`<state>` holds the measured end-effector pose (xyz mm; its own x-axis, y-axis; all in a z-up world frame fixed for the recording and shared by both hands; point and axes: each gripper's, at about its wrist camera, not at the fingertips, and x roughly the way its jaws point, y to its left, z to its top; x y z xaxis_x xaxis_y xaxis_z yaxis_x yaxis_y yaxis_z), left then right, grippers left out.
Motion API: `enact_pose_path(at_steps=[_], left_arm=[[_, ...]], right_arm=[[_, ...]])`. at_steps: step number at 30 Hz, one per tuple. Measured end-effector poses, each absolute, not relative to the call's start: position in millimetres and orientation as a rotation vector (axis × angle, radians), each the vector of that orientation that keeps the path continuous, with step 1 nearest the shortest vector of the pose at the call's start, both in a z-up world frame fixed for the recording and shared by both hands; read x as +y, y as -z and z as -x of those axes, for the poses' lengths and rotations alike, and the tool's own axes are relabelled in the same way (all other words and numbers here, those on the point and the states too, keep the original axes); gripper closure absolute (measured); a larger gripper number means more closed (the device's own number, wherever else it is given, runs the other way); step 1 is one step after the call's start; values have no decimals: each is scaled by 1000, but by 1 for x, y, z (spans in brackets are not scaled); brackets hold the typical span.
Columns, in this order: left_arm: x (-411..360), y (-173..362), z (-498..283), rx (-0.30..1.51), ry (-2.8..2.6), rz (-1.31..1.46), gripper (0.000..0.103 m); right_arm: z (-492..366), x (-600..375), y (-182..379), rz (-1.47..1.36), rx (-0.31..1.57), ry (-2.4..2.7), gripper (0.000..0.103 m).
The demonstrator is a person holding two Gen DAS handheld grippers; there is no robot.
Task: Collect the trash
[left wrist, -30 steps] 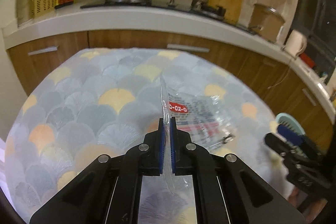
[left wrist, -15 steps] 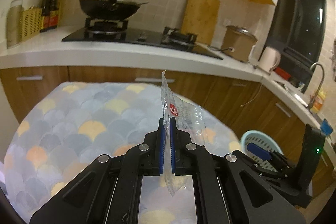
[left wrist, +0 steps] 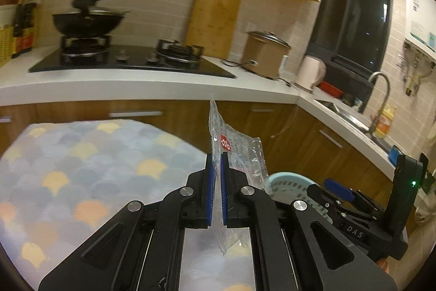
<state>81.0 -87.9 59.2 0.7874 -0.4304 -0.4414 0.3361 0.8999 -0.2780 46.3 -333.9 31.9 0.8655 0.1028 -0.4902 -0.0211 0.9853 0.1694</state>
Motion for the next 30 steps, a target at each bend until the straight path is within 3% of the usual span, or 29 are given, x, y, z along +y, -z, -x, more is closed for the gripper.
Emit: enact_pose_path(at_steps=[17, 19, 20, 21, 30], left_arm=[[-256, 9, -109, 696, 634, 78, 99], [-267, 16, -114, 716, 643, 64, 82], [-270, 20, -116, 728, 639, 54, 61], [-273, 25, -116, 729, 626, 40, 55], [-263, 31, -105, 712, 610, -10, 49]], right_arm=[[-15, -446, -2, -184, 596, 204, 40], [-15, -451, 2, -203, 604, 207, 40], [-15, -453, 4, -210, 608, 208, 40], [-15, -454, 4, -212, 610, 211, 40], [-16, -446, 7, -204, 608, 202, 40]])
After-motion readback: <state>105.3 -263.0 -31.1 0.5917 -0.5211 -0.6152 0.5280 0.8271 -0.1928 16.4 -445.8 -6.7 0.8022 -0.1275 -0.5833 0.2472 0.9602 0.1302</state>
